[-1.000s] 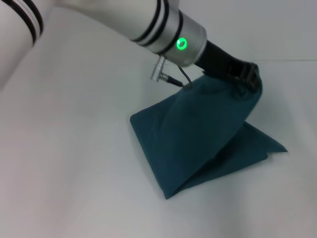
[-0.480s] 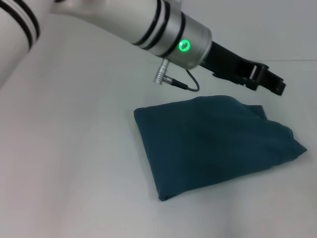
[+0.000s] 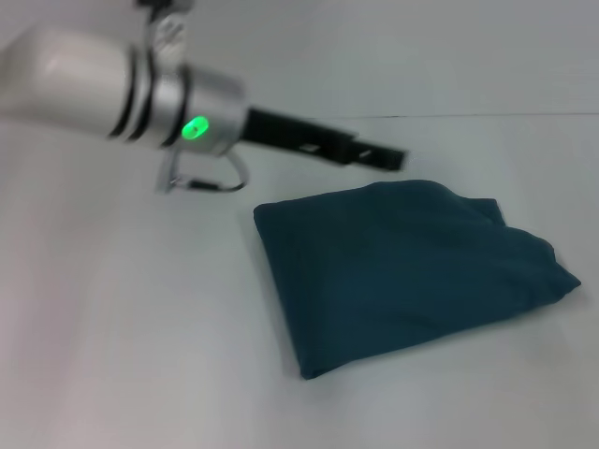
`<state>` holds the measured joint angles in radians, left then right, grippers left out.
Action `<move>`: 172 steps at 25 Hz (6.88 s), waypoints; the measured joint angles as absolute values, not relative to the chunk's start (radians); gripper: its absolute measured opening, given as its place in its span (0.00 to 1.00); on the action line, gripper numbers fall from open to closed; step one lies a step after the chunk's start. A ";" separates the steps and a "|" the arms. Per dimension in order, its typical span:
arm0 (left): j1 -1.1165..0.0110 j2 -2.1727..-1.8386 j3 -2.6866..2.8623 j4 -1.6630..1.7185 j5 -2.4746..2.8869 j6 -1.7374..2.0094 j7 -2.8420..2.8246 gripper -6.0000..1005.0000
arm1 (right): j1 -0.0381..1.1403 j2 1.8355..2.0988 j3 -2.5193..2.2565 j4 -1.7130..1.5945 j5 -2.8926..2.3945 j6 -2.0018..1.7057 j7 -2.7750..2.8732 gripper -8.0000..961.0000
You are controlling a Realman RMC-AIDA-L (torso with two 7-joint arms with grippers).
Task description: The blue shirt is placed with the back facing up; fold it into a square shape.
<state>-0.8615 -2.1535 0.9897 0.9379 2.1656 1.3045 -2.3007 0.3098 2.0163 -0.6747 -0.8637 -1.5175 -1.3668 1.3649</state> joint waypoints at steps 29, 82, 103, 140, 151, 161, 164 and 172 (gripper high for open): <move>-0.803 -2.059 0.840 0.564 2.303 1.318 -2.612 0.88 | 0.476 2.078 -0.683 -1.474 -2.247 -1.669 1.889 0.01; -0.909 -2.101 0.955 0.480 2.298 1.179 -2.629 0.22 | 0.517 2.081 -0.677 -1.456 -2.350 -1.577 1.952 0.89; -0.917 -1.984 0.797 0.558 2.571 1.232 -2.631 0.09 | 0.519 2.086 -0.698 -1.446 -2.347 -1.566 1.950 0.89; -0.426 -2.061 0.504 1.074 2.178 1.958 -1.891 0.72 | 0.360 2.088 -0.671 -1.387 -2.186 -1.934 1.699 0.94; -0.408 -2.070 0.510 1.033 2.250 1.951 -1.786 0.94 | 0.362 2.090 -0.682 -1.273 -2.211 -1.893 1.617 0.96; -0.413 -2.068 0.510 1.031 2.278 1.943 -1.789 0.94 | 0.373 2.092 -0.708 -1.228 -2.219 -1.827 1.586 0.96; -0.416 -2.069 0.512 1.021 2.279 1.942 -1.787 0.94 | 0.379 2.092 -0.710 -1.227 -2.225 -1.817 1.585 0.96; -0.417 -2.069 0.515 1.008 2.281 1.924 -1.783 0.94 | 0.382 2.089 -0.710 -1.229 -2.234 -1.811 1.585 0.96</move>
<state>-0.4167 -2.0693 0.5147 1.0084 2.2808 1.9236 -1.7835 0.3820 2.0894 -0.7103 -1.2286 -2.2337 -1.8106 1.5846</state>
